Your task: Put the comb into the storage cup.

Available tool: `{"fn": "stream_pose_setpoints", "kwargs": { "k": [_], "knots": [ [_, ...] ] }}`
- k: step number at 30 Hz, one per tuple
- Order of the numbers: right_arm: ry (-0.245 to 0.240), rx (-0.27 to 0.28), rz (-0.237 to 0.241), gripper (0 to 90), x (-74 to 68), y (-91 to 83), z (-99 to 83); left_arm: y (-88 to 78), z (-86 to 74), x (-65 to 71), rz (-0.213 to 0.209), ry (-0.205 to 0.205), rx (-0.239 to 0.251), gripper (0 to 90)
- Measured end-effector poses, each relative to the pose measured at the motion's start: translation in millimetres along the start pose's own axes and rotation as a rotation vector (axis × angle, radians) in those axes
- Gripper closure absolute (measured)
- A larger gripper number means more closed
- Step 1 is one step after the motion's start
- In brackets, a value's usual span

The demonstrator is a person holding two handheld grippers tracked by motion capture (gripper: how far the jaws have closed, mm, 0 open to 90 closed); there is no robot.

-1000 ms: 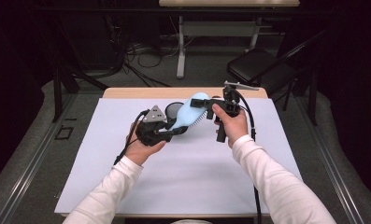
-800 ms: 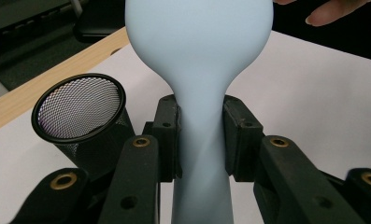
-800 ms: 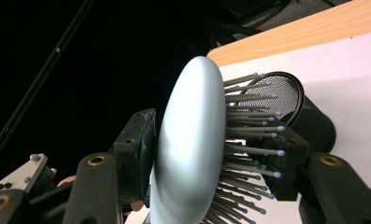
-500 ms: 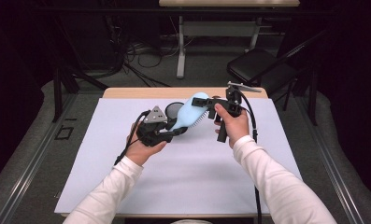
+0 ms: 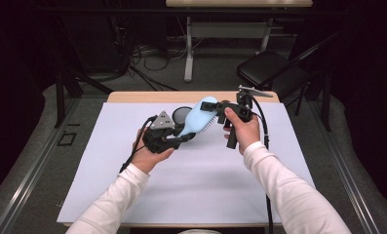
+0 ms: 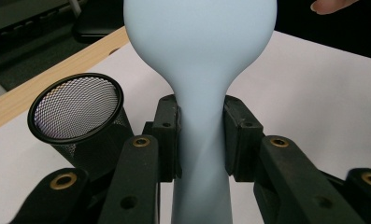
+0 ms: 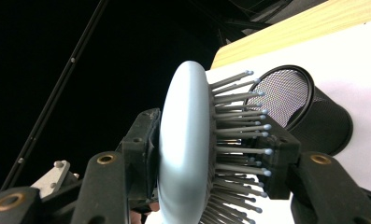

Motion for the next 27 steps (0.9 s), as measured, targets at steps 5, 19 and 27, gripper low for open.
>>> {"fn": "stream_pose_setpoints", "kwargs": {
  "k": [5,19,27],
  "knots": [
    [0.016,-0.008,0.009,49.4,-1.1,-0.2,-0.6,-0.5,-0.4,-0.1,0.001,0.0,-0.001,69.6],
    [0.051,-0.017,0.029,51.4,-3.5,0.3,-0.1,-1.1,-0.1,-2.5,0.011,-0.015,0.004,69.2],
    [0.04,-0.026,0.028,52.1,-5.7,2.0,-0.7,-0.9,-1.4,-4.3,0.011,-0.026,-0.001,68.7]
  ]
}}
Point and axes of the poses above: each handheld gripper's, and its own axes: y roughly forward along the jaws, z roughly out of its top, x roughly to its right, the point moved 7 cm from there along y, roughly forward along the jaws, and after that the axes turned 7 degrees about y, right-handed, at the moved point
